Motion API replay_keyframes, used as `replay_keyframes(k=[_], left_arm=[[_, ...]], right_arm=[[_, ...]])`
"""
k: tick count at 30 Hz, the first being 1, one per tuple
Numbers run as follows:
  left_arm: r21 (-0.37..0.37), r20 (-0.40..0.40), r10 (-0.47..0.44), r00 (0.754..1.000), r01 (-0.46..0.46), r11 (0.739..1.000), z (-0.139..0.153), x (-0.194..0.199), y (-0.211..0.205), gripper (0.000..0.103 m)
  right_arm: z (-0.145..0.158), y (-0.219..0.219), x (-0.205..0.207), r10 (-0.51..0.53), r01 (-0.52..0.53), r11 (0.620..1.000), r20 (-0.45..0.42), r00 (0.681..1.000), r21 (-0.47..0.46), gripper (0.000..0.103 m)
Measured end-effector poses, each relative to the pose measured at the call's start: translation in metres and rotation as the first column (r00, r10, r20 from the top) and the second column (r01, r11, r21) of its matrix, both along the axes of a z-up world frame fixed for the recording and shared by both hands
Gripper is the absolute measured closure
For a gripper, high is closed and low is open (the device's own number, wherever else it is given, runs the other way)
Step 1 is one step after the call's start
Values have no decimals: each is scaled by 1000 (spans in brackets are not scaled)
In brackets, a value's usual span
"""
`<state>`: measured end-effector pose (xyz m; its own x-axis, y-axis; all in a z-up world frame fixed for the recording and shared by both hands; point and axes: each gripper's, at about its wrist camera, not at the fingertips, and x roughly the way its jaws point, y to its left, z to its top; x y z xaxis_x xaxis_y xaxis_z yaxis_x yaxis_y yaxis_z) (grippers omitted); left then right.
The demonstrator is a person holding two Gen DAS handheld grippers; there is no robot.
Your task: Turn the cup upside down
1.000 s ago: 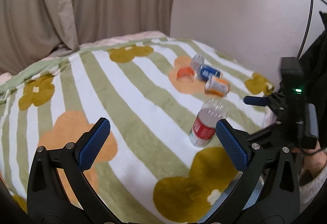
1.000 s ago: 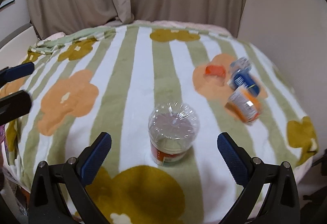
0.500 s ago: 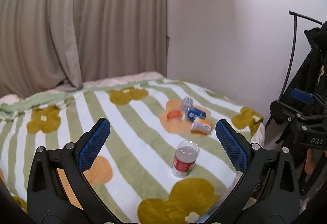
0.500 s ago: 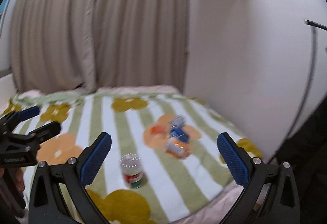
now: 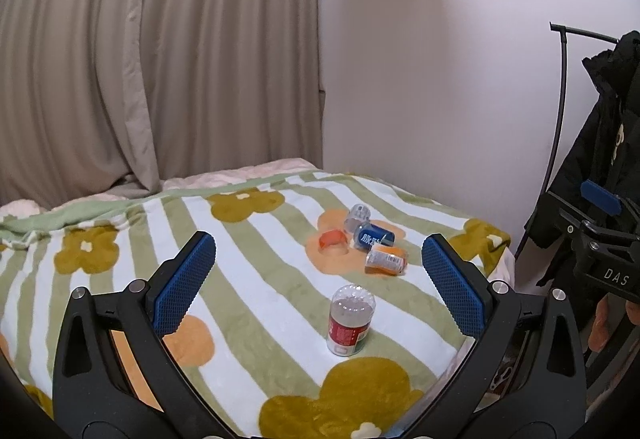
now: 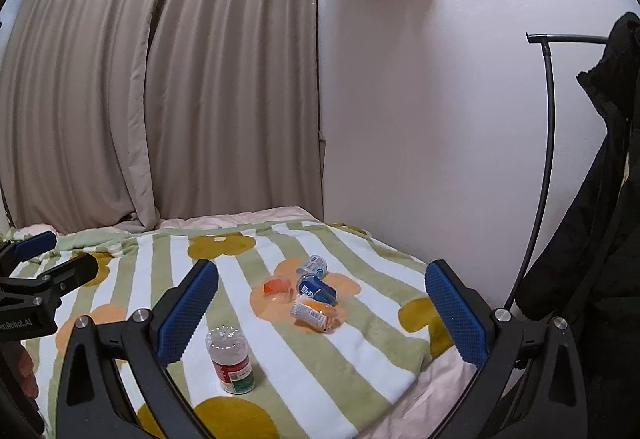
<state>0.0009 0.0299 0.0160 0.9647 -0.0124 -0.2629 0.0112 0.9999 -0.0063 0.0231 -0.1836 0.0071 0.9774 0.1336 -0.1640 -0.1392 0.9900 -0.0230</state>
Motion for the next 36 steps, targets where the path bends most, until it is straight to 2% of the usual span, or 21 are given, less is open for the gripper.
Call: replay_keyframes(k=[36], left_arm=[[4,-5,-4,1000,4,1000,4,0,-5,0]], right_arm=[[-2,-4,-5,-4,4,1000,-2,1000,2,0]])
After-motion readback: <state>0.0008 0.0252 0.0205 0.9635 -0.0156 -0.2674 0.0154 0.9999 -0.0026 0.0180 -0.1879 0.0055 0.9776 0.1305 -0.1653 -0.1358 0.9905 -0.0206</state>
